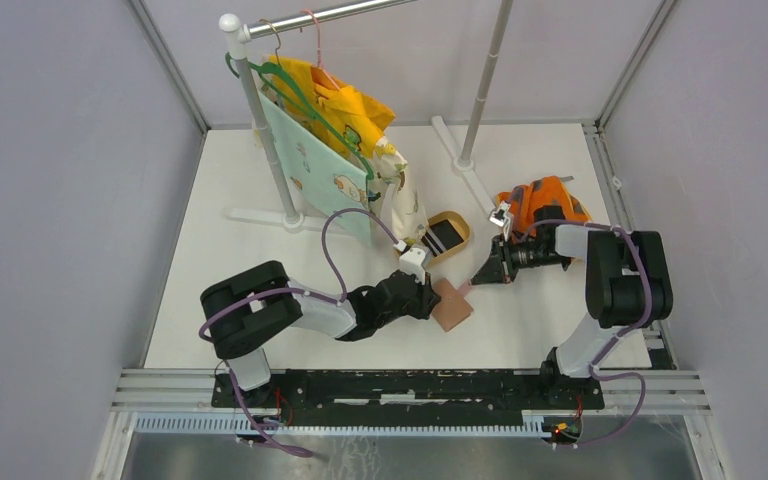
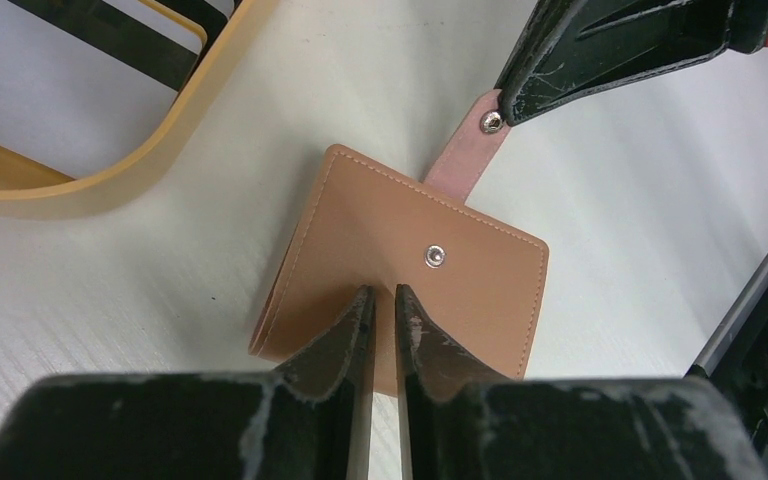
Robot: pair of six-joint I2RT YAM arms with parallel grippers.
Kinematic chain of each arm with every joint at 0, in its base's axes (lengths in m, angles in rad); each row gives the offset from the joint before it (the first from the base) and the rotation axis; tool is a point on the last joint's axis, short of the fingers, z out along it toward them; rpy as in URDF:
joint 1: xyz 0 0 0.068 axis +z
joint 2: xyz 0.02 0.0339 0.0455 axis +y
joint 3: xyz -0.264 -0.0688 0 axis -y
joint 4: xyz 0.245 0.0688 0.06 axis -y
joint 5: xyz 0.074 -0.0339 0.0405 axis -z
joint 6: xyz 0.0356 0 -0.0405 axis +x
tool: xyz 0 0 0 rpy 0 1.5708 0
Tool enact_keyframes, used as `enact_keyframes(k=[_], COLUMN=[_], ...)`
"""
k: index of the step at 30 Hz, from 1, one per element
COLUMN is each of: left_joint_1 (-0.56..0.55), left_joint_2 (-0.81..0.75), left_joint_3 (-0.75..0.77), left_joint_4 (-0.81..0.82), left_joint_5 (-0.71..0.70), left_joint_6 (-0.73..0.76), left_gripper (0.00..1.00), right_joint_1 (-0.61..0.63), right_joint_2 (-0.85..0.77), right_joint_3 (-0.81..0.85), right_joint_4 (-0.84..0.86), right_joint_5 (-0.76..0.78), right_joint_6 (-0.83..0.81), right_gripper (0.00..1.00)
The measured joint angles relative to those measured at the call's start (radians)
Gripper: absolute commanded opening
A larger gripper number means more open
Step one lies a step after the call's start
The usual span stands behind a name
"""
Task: Put the credit cards into the card holder
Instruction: Close the card holder at the center of the board.
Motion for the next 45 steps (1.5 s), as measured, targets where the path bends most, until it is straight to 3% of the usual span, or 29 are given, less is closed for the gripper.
enact_keyframes(k=[15, 29, 45], left_joint_1=[0.0, 0.0, -0.001], left_joint_2=[0.002, 0.002, 0.002], left_joint_3=[0.0, -0.012, -0.026], left_joint_4=[-0.001, 0.024, 0.045], left_joint_5=[0.029, 0.066, 0.074], left_joint_6=[-0.001, -0.003, -0.005], left_gripper=[0.1, 0.08, 0.07], right_joint_1=[0.313, 0.447, 0.489], right_joint_2=[-0.243, -0.266, -0.297], right_joint_3=[-0.007, -0.035, -0.044], right_joint_4=[0.04, 0.056, 0.072], right_joint_5=[0.269, 0.447, 0.514], right_joint_6=[-0.08, -0.146, -0.156], right_gripper=[0.0, 0.0, 0.0])
